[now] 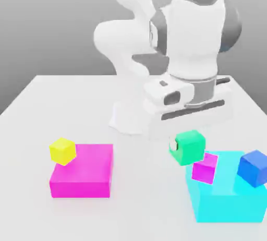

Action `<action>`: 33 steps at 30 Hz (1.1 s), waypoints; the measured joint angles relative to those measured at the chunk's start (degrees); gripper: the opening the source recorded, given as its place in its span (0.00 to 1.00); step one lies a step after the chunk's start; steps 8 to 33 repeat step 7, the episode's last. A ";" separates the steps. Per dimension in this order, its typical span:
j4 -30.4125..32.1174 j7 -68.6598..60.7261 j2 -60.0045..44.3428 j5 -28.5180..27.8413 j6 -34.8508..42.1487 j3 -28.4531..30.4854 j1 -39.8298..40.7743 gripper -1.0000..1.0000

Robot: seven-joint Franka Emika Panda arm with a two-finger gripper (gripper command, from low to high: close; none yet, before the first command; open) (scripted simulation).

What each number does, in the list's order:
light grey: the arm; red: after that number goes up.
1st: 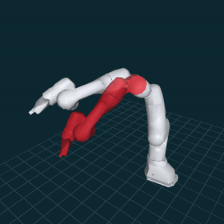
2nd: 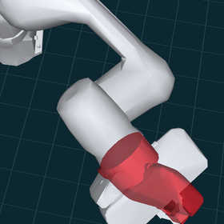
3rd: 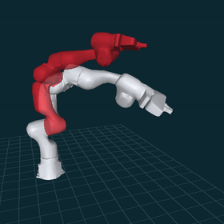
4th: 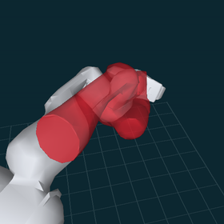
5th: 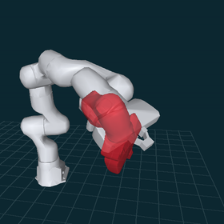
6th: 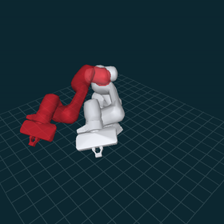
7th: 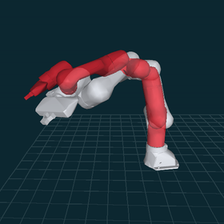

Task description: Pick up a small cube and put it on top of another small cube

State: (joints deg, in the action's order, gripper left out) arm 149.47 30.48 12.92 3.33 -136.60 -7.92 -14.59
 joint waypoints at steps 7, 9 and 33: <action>2.36 0.18 -5.62 -1.16 -7.97 -1.12 -0.47 1.00; 2.36 0.18 -5.62 -1.16 -7.97 -1.12 -0.47 1.00; 2.36 0.18 -5.62 -1.16 -7.97 -1.12 -0.47 1.00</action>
